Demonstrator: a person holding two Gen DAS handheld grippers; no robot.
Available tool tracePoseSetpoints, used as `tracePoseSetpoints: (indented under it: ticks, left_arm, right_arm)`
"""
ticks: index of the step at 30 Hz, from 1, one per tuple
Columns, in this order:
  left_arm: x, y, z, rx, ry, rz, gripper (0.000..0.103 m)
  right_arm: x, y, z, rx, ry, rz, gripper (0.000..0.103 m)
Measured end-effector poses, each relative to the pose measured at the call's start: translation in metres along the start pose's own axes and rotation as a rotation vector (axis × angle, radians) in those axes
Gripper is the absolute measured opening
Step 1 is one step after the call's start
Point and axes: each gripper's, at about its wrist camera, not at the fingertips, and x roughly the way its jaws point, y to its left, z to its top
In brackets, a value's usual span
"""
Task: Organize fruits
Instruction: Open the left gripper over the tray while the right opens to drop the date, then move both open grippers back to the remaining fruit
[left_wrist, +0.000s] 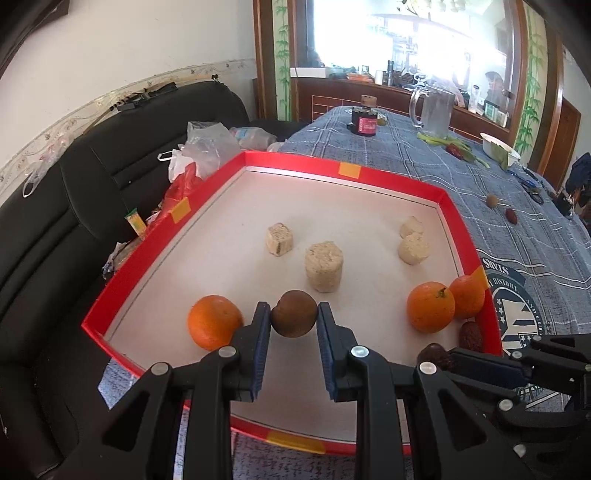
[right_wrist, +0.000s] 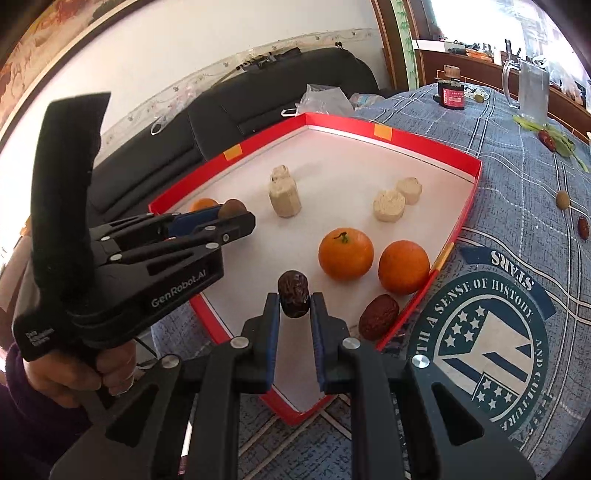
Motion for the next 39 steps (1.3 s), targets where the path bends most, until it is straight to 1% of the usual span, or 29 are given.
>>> tracePoseSetpoints:
  ticks: [4, 8, 9, 10, 12, 14, 16, 18, 20, 21, 22, 23, 24, 25, 27, 29, 30, 31, 34, 36, 39]
  left_arm:
    - [0.002, -0.003, 0.000, 0.005, 0.005, -0.006, 0.025]
    - [0.005, -0.003, 0.000, 0.001, 0.021, -0.008, 0.025]
    - [0.006, -0.002, 0.000, 0.000, 0.024, -0.005, 0.028]
    - [0.006, -0.002, 0.000, -0.005, 0.026, -0.004, 0.035]
    - [0.006, 0.000, 0.001, -0.011, 0.021, -0.002, 0.040]
    - [0.005, 0.000, 0.002, -0.010, 0.016, 0.001, 0.047]
    - [0.005, -0.002, 0.004, -0.002, 0.010, 0.005, 0.058]
    - [0.006, -0.004, 0.005, 0.004, 0.013, 0.010, 0.064]
    - [0.009, -0.008, 0.007, 0.011, 0.023, 0.010, 0.067]
    - [0.010, -0.010, 0.008, 0.013, 0.029, 0.011, 0.067]
    - [0.010, -0.012, 0.009, 0.014, 0.034, 0.012, 0.067]
    - [0.010, -0.013, 0.010, 0.013, 0.036, 0.011, 0.067]
    - [0.010, -0.015, 0.010, 0.013, 0.036, 0.010, 0.068]
    - [0.009, -0.017, 0.011, 0.014, 0.034, 0.007, 0.070]
    - [0.006, -0.024, 0.013, 0.019, 0.031, 0.005, 0.074]
    - [0.002, -0.037, 0.015, 0.043, 0.021, -0.002, 0.075]
    - [0.001, -0.042, 0.016, 0.055, 0.016, 0.000, 0.075]
    - [-0.001, -0.048, 0.018, 0.073, 0.011, 0.018, 0.076]
    - [-0.007, -0.068, 0.027, 0.110, 0.000, 0.000, 0.077]
    - [-0.013, -0.083, 0.035, 0.126, -0.013, -0.032, 0.078]
    - [-0.023, -0.112, 0.044, 0.167, -0.048, -0.052, 0.079]
  right_arm:
    - [0.001, -0.002, -0.002, 0.009, 0.003, 0.000, 0.019]
    - [0.000, 0.001, -0.002, -0.016, 0.003, -0.018, 0.019]
    - [0.001, 0.002, -0.002, -0.021, 0.005, -0.023, 0.019]
    - [0.000, 0.002, -0.002, -0.026, 0.008, -0.026, 0.019]
    - [-0.002, 0.003, -0.002, -0.035, 0.016, -0.034, 0.020]
    - [-0.006, 0.001, -0.001, -0.032, 0.013, -0.025, 0.020]
    - [-0.014, -0.006, 0.001, -0.017, 0.003, -0.012, 0.021]
    - [-0.026, -0.018, 0.003, 0.013, -0.029, -0.015, 0.021]
    - [-0.036, -0.029, 0.005, 0.038, -0.056, -0.027, 0.023]
    - [-0.043, -0.036, 0.005, 0.054, -0.073, -0.041, 0.025]
    - [-0.052, -0.046, 0.005, 0.077, -0.097, -0.063, 0.030]
    - [-0.060, -0.056, 0.005, 0.102, -0.119, -0.081, 0.037]
    - [-0.067, -0.064, 0.004, 0.126, -0.136, -0.095, 0.041]
    - [-0.077, -0.077, 0.002, 0.163, -0.163, -0.117, 0.047]
    - [-0.096, -0.100, -0.001, 0.228, -0.207, -0.173, 0.050]
    - [-0.109, -0.120, -0.004, 0.278, -0.219, -0.238, 0.053]
    - [-0.118, -0.137, -0.005, 0.318, -0.221, -0.301, 0.054]
    - [-0.125, -0.150, -0.005, 0.348, -0.224, -0.337, 0.057]
    - [-0.144, -0.189, -0.006, 0.441, -0.232, -0.388, 0.065]
    - [-0.151, -0.213, -0.005, 0.492, -0.229, -0.424, 0.065]
    - [-0.157, -0.247, -0.005, 0.508, -0.237, -0.493, 0.066]
